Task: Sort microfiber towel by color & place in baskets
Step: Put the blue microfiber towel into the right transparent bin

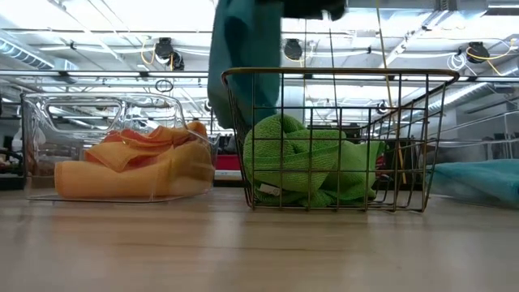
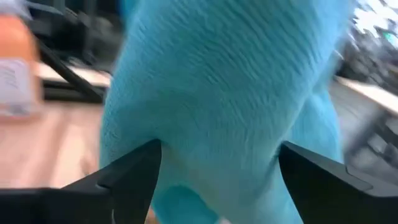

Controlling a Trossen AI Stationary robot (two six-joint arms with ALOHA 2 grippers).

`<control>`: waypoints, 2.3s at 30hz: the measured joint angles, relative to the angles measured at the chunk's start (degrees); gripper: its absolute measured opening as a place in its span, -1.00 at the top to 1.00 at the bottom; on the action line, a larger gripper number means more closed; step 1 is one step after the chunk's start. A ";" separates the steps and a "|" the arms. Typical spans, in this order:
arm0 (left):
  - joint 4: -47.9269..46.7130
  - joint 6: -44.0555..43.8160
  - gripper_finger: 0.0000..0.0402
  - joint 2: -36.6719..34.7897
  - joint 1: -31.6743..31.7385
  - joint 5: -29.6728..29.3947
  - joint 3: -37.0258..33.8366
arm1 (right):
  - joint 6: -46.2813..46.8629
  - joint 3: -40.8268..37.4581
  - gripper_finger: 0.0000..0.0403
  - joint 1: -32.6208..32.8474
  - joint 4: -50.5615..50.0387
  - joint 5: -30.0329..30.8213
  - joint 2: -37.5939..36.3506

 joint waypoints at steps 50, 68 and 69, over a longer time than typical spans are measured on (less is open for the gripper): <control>-24.49 -13.67 0.87 4.38 -14.02 -25.51 -0.37 | -17.28 0.00 0.98 9.25 20.71 -12.65 -2.25; -0.40 -9.60 -0.41 18.93 -13.95 -24.17 -0.37 | -18.58 0.00 0.98 9.27 22.26 -15.18 -2.25; 0.90 -8.90 -0.45 19.49 -13.91 -22.10 -0.37 | -18.77 0.00 0.98 9.27 22.24 -15.93 -2.25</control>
